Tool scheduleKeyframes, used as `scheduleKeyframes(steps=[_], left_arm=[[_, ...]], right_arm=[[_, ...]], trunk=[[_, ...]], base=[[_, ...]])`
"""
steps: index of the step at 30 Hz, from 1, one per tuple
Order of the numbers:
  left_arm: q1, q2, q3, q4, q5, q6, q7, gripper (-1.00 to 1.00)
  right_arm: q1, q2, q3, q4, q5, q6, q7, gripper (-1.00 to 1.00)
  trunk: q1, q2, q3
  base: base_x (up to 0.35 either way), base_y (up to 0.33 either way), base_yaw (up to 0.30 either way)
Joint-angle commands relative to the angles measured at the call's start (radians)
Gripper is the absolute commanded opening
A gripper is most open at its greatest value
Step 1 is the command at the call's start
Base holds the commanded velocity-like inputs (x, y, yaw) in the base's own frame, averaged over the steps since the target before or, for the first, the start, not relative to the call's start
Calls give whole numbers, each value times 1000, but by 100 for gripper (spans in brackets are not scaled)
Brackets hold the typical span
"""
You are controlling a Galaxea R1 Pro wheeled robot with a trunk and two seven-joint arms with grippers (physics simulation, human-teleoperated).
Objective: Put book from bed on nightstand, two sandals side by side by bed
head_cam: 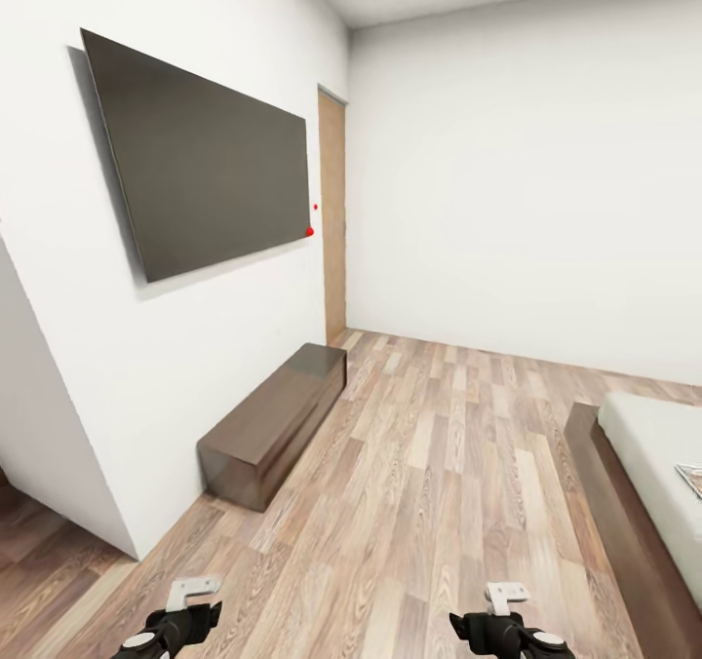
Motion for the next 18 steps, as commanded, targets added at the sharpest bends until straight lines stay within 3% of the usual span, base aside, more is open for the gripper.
scheduleKeyframes(steps=[1,18], left_arm=[[0,1,-8,1,10,-4,-1,100],[0,1,-8,1,10,-4,-1,100]], right_arm=[[-1,1,-9,-1,7,3,7,100],[-1,1,-8,-1,7,3,7,100]], trunk=[[0,-1,0],[0,-1,13]], base=[[3,3,-261],[1,1,-261]])
